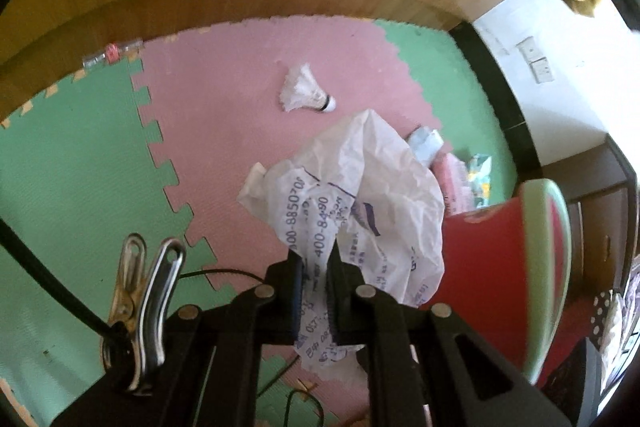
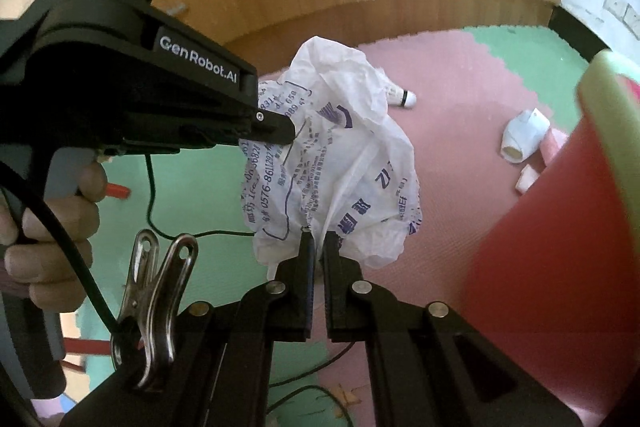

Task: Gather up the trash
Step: 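Lift and carry the plastic bag over the red bucket with both tools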

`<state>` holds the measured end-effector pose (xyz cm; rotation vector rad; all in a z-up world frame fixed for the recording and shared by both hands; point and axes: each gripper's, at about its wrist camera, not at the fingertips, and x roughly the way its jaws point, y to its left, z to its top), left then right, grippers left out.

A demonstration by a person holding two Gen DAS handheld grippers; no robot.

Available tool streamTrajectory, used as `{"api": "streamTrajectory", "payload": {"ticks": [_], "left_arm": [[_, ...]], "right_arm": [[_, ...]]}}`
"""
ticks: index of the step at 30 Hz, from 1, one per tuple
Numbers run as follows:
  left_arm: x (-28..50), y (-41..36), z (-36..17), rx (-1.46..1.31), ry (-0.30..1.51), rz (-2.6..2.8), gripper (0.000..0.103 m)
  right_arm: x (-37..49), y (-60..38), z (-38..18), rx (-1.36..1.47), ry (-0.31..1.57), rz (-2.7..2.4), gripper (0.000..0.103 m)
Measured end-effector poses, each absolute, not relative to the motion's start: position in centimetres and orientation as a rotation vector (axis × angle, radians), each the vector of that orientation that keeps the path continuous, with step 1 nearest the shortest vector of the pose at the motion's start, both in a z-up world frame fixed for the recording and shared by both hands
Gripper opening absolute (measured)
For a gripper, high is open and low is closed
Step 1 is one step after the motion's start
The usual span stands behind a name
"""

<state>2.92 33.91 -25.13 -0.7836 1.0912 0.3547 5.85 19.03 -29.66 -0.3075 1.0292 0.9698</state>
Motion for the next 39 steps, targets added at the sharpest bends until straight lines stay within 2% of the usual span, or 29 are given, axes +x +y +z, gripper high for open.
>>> {"api": "streamTrajectory", "payload": {"ticks": [12,22,28,39], "left_arm": [[2.6,28.5,-15.4,-0.636,0.949,0.261,0.009],[5.3,22.7,-10.1,-0.514,0.905,0.156,0.009],[8.3,18.2,-9.3,-0.443,0.911,0.082,0.009],[13.1,11.9,-11.4,-0.356,0.977,-0.004,0.009]], "right_arm": [[3.8,14.5,-22.9,-0.210,0.895,0.958,0.005],[2.6,9.1,-18.6,-0.134,0.808,0.868,0.005],[3.2,5.6,-17.7,-0.102,0.779,0.778,0.005],[4.8,0.2,-18.5,-0.043,0.828,0.643,0.005]]}}
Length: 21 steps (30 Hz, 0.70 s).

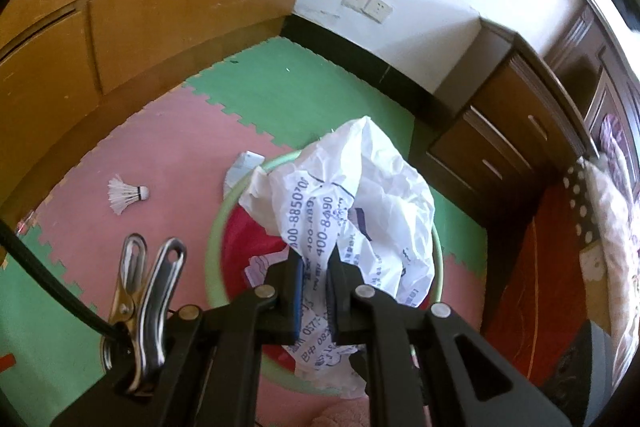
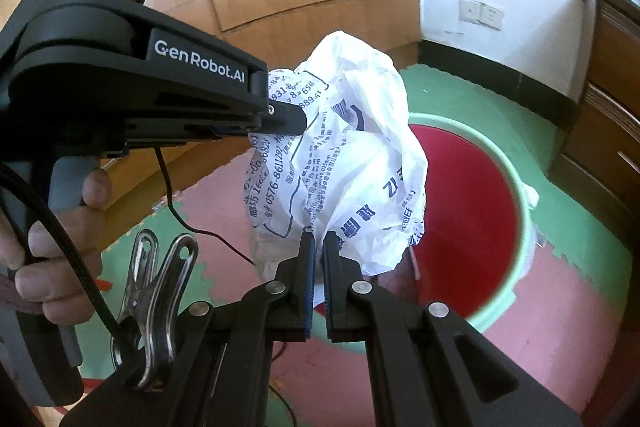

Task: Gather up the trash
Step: 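Lift and carry the plastic bag over the red bucket with both tools, then open both tools to drop the plastic bag into the bucket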

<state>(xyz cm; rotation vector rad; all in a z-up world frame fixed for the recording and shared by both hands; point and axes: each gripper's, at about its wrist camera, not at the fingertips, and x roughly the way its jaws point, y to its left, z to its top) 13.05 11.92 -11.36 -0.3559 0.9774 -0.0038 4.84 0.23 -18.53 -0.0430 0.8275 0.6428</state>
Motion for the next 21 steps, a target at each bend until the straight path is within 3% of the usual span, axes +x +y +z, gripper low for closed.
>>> {"api": "streamTrajectory", "payload": {"ticks": [21], "left_arm": [[16.2,9.5,-16.9,-0.312,1.120,-0.004,0.011]], "right_arm": [[6.5,-1.5,-20.4,0.015,0.931,0.546,0.006]]}}
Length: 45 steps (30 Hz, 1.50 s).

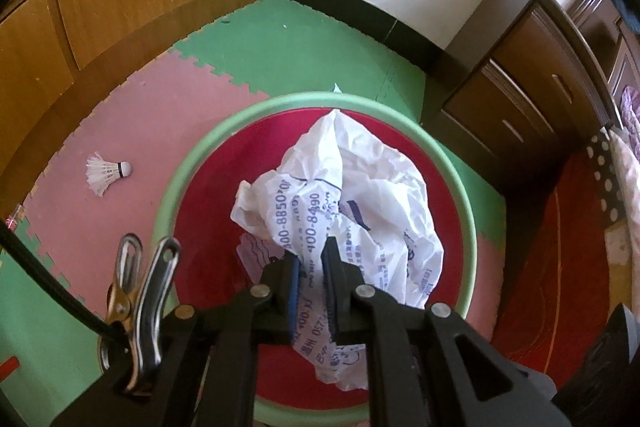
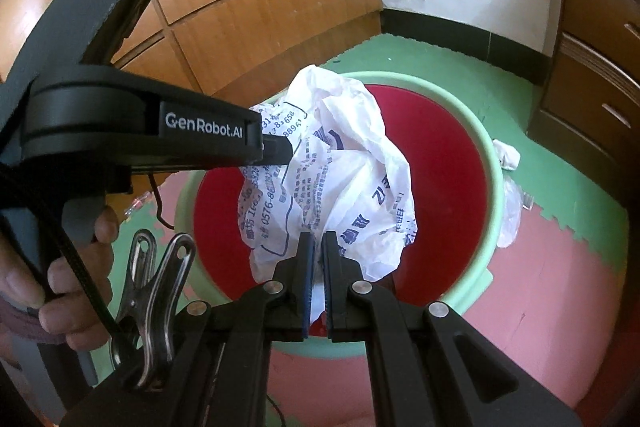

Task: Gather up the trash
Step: 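Open both tools to drop the plastic bag into the bucket, then move both tools away from the bucket toward the white shuttlecock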

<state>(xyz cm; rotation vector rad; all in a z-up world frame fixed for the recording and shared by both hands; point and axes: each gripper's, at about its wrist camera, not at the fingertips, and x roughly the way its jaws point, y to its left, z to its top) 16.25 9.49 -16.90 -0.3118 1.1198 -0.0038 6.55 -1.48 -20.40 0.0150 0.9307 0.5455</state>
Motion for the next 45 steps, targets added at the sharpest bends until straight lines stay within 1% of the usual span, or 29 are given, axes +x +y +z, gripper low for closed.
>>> {"api": "streamTrajectory", "payload": {"ticks": [1,2,3,4,5,6,7,8,16,25,35,38,43,45], "left_arm": [[16.3,9.4,-16.9,-0.311,1.121,-0.005,0.013],[16.3,9.4,-16.9,-0.311,1.123,-0.006,0.018],[16.3,9.3,-16.9,-0.311,1.123,-0.004,0.020],[16.3,9.3,-16.9,-0.312,1.124,-0.002,0.021],[16.3,9.3,-16.9,-0.315,1.125,0.000,0.021],[16.3,9.3,-16.9,-0.317,1.125,0.001,0.023],[16.3,9.4,-16.9,-0.317,1.125,0.002,0.025],[16.2,9.4,-16.8,-0.318,1.124,0.003,0.026],[15.5,10.0,-15.9,-0.329,1.107,0.018,0.026],[12.6,12.9,-13.0,-0.375,1.035,0.076,0.027],[8.1,18.4,-11.0,-0.428,0.988,0.214,0.027],[6.7,20.4,-10.8,-0.437,0.975,0.267,0.030],[4.2,24.6,-11.1,-0.465,0.958,0.380,0.032],[3.2,26.5,-11.4,-0.481,0.950,0.429,0.035]], "right_arm": [[6.8,-1.5,-20.4,0.018,0.933,0.542,0.009],[6.9,-1.6,-20.4,0.020,0.936,0.540,0.010],[7.0,-1.6,-20.4,0.023,0.939,0.535,0.014],[7.1,-1.6,-20.4,0.027,0.941,0.531,0.019],[7.2,-1.7,-20.4,0.031,0.943,0.525,0.021],[7.2,-1.8,-20.4,0.033,0.942,0.521,0.025],[7.2,-1.9,-20.3,0.033,0.940,0.517,0.027],[7.2,-1.9,-20.3,0.032,0.938,0.515,0.027],[7.2,-1.9,-20.1,0.023,0.912,0.529,0.029],[6.6,-1.1,-19.1,0.021,0.877,0.555,0.029],[5.2,1.5,-17.6,0.005,0.824,0.638,0.029],[4.9,3.1,-17.0,-0.004,0.805,0.680,0.030],[4.2,6.7,-16.5,-0.029,0.785,0.756,0.030],[4.0,8.3,-16.5,-0.035,0.779,0.787,0.030]]}}
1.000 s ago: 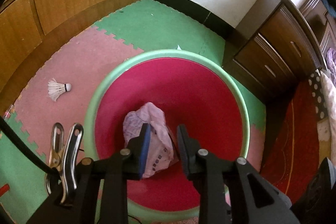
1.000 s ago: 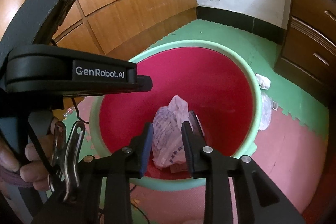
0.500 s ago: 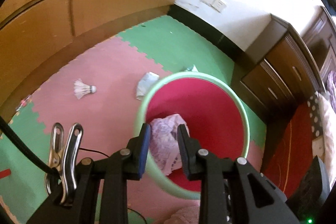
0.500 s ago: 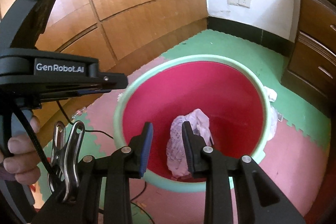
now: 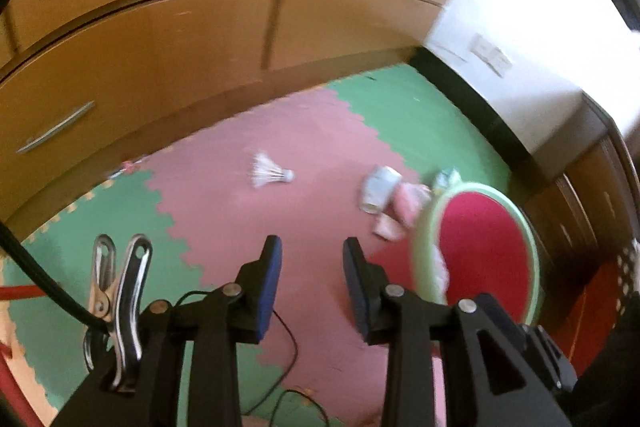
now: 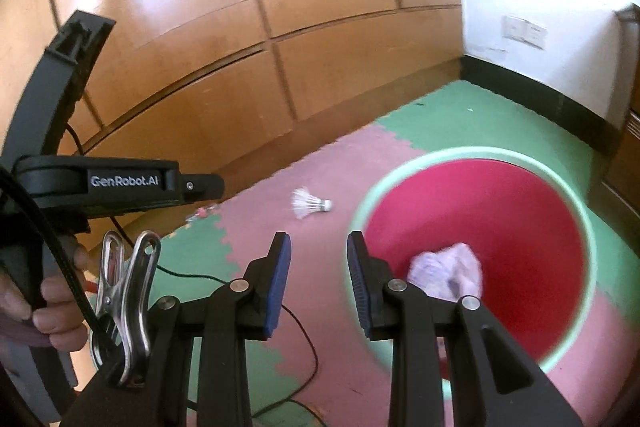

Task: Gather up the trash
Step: 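Move both tools away from the bucket toward the white shuttlecock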

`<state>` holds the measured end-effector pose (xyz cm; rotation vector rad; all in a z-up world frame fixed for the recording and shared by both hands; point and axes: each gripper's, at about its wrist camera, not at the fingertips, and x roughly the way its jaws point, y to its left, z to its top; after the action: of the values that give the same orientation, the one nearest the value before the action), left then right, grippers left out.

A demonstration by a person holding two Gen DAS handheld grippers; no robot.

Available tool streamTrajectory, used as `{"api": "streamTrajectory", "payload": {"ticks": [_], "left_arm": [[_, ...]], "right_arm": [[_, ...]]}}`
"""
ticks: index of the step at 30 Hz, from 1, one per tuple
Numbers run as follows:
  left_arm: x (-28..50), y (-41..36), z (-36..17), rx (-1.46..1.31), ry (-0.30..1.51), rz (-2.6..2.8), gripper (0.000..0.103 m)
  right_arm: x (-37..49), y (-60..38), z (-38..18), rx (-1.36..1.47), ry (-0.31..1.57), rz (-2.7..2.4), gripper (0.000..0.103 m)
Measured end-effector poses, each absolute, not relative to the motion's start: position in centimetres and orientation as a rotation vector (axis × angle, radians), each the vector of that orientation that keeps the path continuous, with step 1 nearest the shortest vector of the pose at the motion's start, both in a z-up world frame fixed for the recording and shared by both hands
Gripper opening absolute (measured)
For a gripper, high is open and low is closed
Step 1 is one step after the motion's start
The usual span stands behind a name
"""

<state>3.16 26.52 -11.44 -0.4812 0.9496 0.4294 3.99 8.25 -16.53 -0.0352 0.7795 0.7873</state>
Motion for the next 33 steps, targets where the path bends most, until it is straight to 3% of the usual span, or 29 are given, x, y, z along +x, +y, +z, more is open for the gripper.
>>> {"api": "streamTrajectory", "payload": {"ticks": [21,25,29,33], "left_arm": [[-2.4,42.1,-17.4,-0.711,1.012,0.678,0.036],[-3.1,43.6,-17.8,-0.761,1.020,0.730,0.036],[-3.3,44.4,-17.6,-0.796,1.024,0.784,0.036],[-2.9,44.9,-17.8,-0.834,1.013,0.866,0.037]], "right_arm": [[7.4,25.1,-19.2,-0.214,0.923,0.913,0.031],[9.6,27.9,-20.5,-0.253,1.011,0.918,0.038],[12.8,29.9,-22.7,-0.278,1.175,0.876,0.038],[15.0,31.7,-23.3,-0.361,1.198,0.915,0.038]]}}
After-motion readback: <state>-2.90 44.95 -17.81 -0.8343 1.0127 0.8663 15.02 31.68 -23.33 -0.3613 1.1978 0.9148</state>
